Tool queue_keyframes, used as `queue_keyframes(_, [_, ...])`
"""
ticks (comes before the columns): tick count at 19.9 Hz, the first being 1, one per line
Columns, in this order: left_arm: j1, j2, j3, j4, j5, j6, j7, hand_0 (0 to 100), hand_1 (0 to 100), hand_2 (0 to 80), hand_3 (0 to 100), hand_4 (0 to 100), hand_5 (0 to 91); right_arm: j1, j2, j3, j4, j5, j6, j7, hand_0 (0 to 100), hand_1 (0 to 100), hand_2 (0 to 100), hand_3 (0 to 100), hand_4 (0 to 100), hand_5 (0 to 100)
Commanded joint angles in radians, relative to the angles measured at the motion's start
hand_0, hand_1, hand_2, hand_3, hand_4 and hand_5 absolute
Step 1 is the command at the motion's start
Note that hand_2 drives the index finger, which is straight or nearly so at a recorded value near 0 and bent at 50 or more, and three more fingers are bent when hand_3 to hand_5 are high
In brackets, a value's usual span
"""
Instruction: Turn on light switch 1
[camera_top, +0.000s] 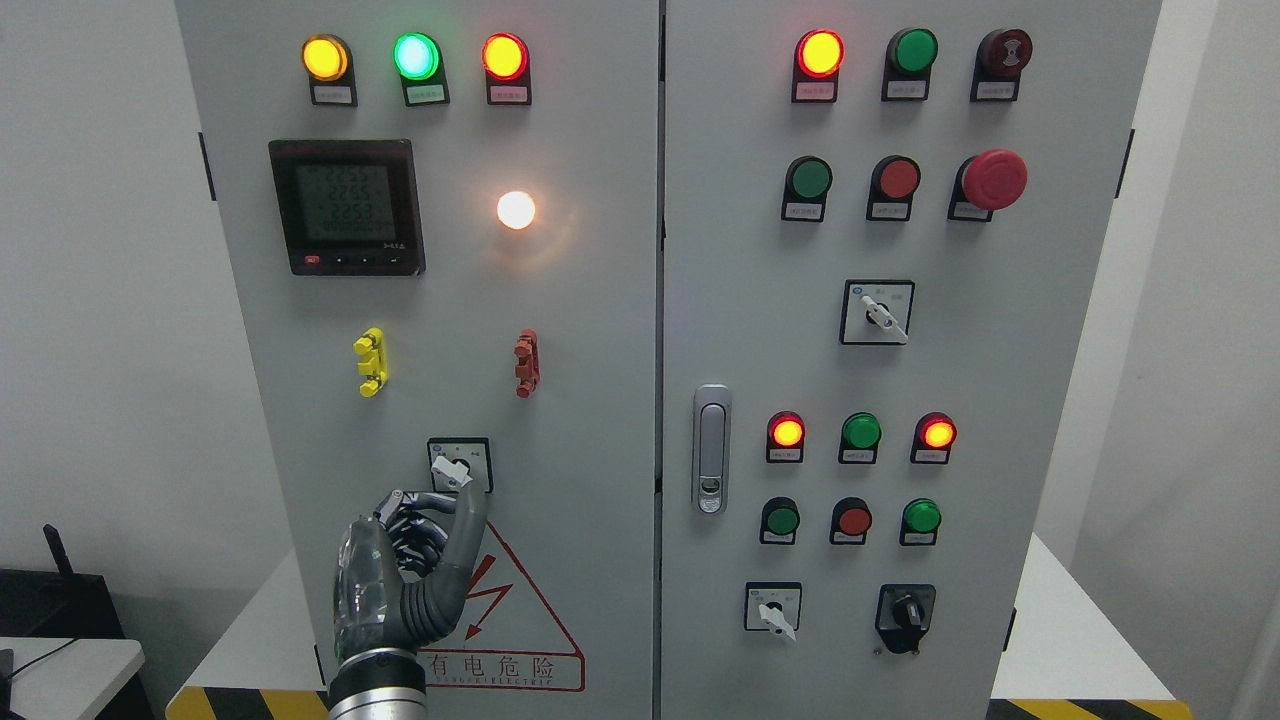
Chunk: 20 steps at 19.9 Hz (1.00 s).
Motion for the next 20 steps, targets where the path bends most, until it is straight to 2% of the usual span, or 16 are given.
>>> queue_keyframes(1, [0.104,0.01,0.144,-0.047,0.0,-0.117,-0.065,12,28,45.9,72,71,40.1,0.0,0.001,0.023,0.0,0.005,0.001,0.0,12,39,0,0,0,0])
queue_keyframes(5, [0.208,0.024,0.244,-0.047,0.0,-0.298,-0.129,10,24,38.9,63,63,31.5,0.0,-0.001,0.023,0.0,0.005,0.001,0.0,12,39,0,0,0,0])
queue_keyframes(7, [0.274,0.033,0.313,-0.046,0.003,-0.395,-0.175,8,22,37.0,61,62,31.4,0.0,0.001,0.023,0.0,0.005,0.001,0.0,12,39,0,0,0,0])
queue_keyframes(9, [0.339,0.036,0.392,-0.043,0.008,-0.485,-0.217,4,19,31.2,53,58,31.6,0.0,-0.001,0.023,0.0,0.005,0.001,0.0,12,39,0,0,0,0])
queue_keyframes(12, [0.411,0.047,0.49,-0.032,0.049,-0.535,-0.263,0,13,20.9,41,50,30.6,0.0,-0.001,0.023,0.0,0.005,0.001,0.0,12,39,0,0,0,0])
queue_keyframes(14, [0.451,0.054,0.54,0.002,0.117,-0.543,-0.269,0,11,17.7,38,47,29.9,0.001,-0.001,0.023,0.0,0.005,0.001,0.0,12,39,0,0,0,0])
queue_keyframes(15, [0.469,0.056,0.566,0.025,0.137,-0.558,-0.272,0,10,12.9,33,44,28.6,0.001,-0.001,0.023,0.0,0.005,0.001,0.0,12,39,0,0,0,0])
queue_keyframes(20, [0.551,0.076,0.727,0.276,0.189,-0.743,-0.287,0,8,7.4,28,40,26.6,0.0,-0.001,0.023,0.0,0.005,0.001,0.0,12,39,0,0,0,0])
